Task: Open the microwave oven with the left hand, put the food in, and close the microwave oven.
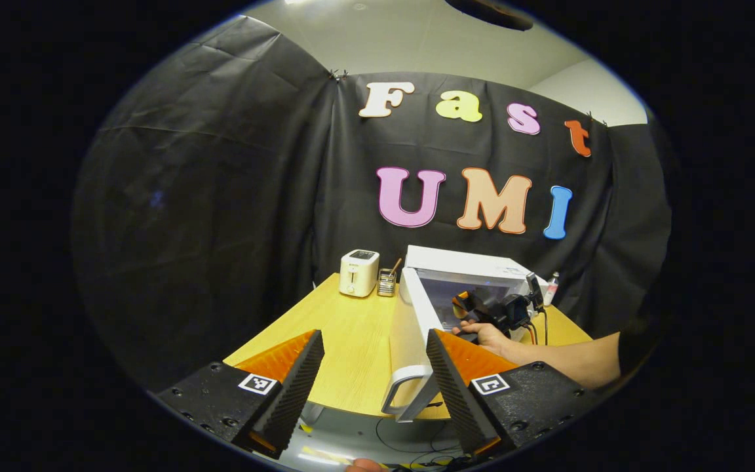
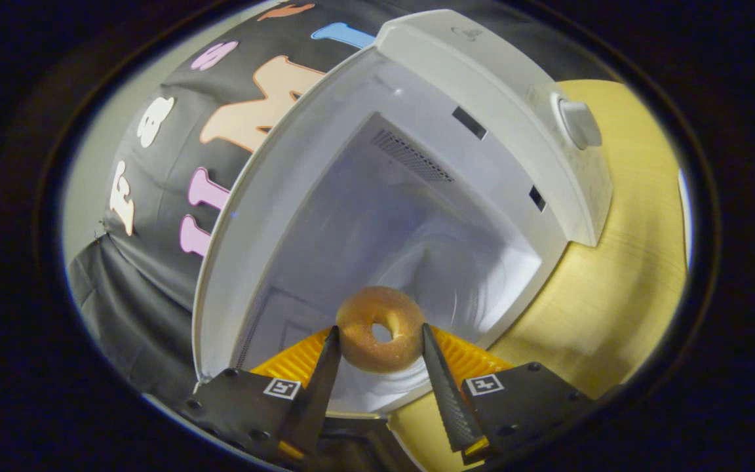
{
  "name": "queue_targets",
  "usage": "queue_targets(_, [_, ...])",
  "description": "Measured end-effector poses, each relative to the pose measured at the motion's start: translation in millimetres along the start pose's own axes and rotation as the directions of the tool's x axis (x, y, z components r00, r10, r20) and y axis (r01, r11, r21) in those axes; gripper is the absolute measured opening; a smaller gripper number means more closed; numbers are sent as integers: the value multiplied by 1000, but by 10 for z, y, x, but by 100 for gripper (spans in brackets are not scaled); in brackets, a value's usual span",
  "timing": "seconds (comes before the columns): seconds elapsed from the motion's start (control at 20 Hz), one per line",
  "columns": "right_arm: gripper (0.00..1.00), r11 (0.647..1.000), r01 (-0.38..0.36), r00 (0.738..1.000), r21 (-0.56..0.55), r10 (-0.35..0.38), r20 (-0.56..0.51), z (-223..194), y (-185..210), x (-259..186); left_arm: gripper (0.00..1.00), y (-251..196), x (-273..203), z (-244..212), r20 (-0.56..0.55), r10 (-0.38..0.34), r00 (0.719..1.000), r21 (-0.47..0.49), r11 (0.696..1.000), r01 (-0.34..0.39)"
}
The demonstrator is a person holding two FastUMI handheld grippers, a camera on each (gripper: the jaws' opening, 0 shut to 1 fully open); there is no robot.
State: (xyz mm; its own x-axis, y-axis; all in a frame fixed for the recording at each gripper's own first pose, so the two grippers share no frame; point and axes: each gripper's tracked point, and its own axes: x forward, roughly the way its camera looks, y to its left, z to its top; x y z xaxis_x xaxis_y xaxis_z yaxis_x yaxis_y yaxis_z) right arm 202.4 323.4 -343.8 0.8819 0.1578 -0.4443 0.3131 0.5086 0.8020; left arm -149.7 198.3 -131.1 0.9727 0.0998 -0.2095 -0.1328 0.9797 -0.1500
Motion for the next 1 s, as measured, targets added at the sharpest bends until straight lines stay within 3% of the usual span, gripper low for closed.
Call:
queue_targets(0.25, [70, 999, 29, 998, -23, -27, 52, 62, -53, 225, 92, 42, 99, -32, -19, 13, 1000, 17, 1000, -13])
queue_targets(0.3, [76, 999, 30, 998, -40, -28, 53, 36, -57, 252, 92, 33, 114, -5, -12, 10, 1000, 18, 1000, -10])
queue_targets(0.35, [69, 998, 31, 999, -52, -28, 41, 4, -65, 279, 92, 9, 127, 13, -7, 4, 1000, 12, 1000, -4])
queue_targets(0.5, [69, 998, 38, 999, -56, -36, 39, -18, -56, 350, 93, -49, 185, -39, -23, -10, 1000, -5, 1000, 10])
queue_targets(0.6, [78, 996, 48, 998, -78, -44, 48, -67, -63, 354, 92, -39, 220, 1, -13, -6, 1000, 3, 1000, 6])
queue_targets(0.65, [71, 994, 52, 998, -99, -48, 45, -91, -59, 372, 89, -46, 229, 19, -8, -9, 1000, -1, 1000, 9])
queue_targets(0.7, [72, 991, 63, 997, -118, -58, 42, -95, -63, 380, 88, -47, 237, 18, -9, -9, 1000, -5, 1000, 9])
queue_targets(0.75, [83, 989, 71, 997, -131, -66, 39, -103, -73, 373, 92, -38, 251, -12, -15, -6, 1000, -7, 1000, 6])
queue_targets(0.8, [75, 989, 68, 997, -134, -63, 41, -91, -66, 374, 88, -36, 262, -37, -21, -4, 1000, -6, 1000, 4])
queue_targets(0.85, [77, 988, 65, 997, -138, -59, 50, -63, -56, 372, 93, -17, 261, -34, -23, -2, 1000, -5, 1000, 2])
queue_targets(1.0, [77, 985, 58, 998, -163, -52, 38, -76, -70, 329, 88, -12, 271, -24, -20, -1, 1000, -8, 1000, 0])
